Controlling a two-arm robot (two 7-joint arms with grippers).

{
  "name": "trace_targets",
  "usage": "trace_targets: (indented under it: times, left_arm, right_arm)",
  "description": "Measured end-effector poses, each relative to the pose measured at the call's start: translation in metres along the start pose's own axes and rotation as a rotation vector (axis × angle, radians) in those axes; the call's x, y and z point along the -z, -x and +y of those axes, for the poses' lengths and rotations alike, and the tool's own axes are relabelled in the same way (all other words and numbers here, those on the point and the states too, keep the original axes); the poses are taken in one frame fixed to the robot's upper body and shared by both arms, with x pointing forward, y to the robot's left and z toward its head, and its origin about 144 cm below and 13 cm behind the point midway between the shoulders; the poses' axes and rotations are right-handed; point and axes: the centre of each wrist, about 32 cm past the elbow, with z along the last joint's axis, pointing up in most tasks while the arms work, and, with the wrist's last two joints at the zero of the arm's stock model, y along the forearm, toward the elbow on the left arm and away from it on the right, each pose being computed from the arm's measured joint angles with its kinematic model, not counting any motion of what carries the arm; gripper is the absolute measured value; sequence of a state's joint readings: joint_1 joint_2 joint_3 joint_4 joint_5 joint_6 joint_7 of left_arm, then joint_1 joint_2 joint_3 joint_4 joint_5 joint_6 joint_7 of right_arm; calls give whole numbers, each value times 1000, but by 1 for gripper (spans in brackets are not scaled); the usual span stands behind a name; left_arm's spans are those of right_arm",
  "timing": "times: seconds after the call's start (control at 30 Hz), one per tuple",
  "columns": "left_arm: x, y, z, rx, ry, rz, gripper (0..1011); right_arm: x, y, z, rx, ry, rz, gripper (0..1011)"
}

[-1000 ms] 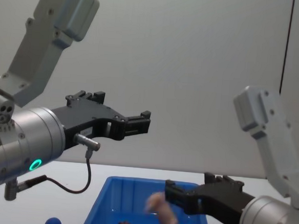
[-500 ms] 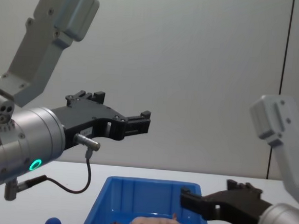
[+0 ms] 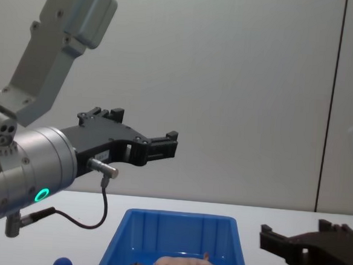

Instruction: Pick up the two dolls from the table and place them into the box.

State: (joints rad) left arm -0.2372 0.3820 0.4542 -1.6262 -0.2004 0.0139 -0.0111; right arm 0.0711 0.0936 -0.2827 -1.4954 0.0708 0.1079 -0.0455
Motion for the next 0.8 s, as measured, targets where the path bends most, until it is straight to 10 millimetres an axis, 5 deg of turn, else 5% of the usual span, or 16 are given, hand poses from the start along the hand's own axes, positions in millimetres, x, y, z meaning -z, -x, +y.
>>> trace_targets:
  times: [0.8]
  left_arm:
    - [7, -15, 17, -62, -116, 82, 1003]
  right_arm:
    - [1, -10, -10, 61, 6, 3, 1001]
